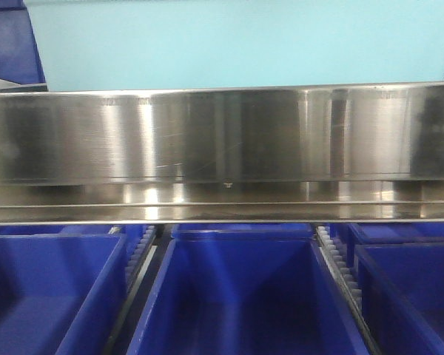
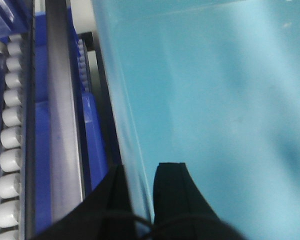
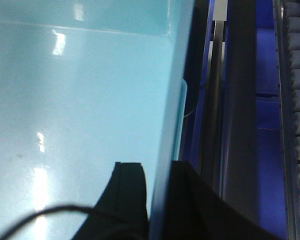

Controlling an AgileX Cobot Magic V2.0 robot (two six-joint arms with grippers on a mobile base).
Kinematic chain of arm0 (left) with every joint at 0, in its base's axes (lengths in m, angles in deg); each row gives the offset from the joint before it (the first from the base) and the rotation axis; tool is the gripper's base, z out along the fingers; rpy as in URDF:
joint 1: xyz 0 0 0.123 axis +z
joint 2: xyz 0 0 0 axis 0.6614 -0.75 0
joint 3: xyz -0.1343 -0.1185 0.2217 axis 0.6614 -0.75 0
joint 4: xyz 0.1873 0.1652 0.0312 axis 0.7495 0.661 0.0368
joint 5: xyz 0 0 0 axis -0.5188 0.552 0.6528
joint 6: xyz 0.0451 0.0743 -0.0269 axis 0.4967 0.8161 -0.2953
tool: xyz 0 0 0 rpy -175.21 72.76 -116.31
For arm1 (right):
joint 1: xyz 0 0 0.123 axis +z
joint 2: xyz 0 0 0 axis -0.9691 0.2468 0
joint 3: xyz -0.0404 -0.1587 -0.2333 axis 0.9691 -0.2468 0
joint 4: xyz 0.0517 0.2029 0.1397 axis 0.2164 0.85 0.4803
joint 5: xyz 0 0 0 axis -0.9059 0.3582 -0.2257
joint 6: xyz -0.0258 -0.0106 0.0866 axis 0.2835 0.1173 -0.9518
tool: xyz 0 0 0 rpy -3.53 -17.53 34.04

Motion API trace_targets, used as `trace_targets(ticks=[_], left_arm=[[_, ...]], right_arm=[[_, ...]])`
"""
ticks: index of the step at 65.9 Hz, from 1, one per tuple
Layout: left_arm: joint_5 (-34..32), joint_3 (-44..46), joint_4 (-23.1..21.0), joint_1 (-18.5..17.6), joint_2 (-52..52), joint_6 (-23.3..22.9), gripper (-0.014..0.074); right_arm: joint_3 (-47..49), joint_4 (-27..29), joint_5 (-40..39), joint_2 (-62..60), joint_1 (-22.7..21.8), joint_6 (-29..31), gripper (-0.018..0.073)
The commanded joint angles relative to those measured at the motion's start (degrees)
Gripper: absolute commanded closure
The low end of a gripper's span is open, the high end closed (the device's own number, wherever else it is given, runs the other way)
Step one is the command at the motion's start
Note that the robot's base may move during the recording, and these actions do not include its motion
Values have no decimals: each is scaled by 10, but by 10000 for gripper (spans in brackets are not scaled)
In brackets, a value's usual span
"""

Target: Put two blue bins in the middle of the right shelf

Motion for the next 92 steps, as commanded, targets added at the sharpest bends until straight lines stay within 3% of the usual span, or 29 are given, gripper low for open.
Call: trace_targets(ticks=[1, 50, 78, 84, 90, 92], left_arm=[[-29, -9, -34, -6, 7, 9, 707], [-29, -14, -71, -6, 7, 9, 707], [-29, -37, -69, -6, 7, 9, 705], [-29, -40, -64, -6, 7, 9, 643], [-29, -40, -54, -6, 7, 9, 501], [-29, -40, -50, -6, 7, 9, 421]], right_arm=[[1, 16, -19, -1, 3, 12, 713], [1, 16, -6, -1, 3, 24, 712], [1, 16, -5, -1, 3, 24, 710], [1, 16, -5, -1, 3, 24, 692], [1, 16, -5, -1, 3, 24, 564], [1, 16, -5, -1, 3, 24, 484]])
